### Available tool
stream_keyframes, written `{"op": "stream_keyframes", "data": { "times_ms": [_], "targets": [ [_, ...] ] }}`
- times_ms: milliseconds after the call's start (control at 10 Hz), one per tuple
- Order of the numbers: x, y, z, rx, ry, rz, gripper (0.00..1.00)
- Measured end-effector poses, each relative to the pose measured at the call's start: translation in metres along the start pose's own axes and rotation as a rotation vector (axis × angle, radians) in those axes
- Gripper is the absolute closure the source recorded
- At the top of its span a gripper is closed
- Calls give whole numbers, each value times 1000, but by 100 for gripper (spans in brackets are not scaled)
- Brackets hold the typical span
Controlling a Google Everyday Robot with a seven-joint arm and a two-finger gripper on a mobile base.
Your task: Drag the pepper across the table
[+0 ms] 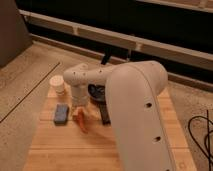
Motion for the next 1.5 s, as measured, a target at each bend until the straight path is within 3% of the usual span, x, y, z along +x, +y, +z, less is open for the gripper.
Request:
{"op": "stream_keyframes", "data": {
  "times_ms": [400,500,900,1100,1500],
  "targets": [
    [-7,-4,0,-14,-15,-5,93],
    [-9,-8,0,-10,-20,-1,98],
    [-8,-11,-3,-4,-33,-2,100],
    [-11,-10,-13,-1,-60,6,100],
    [-24,-25,-115,101,-259,7,100]
  ]
}}
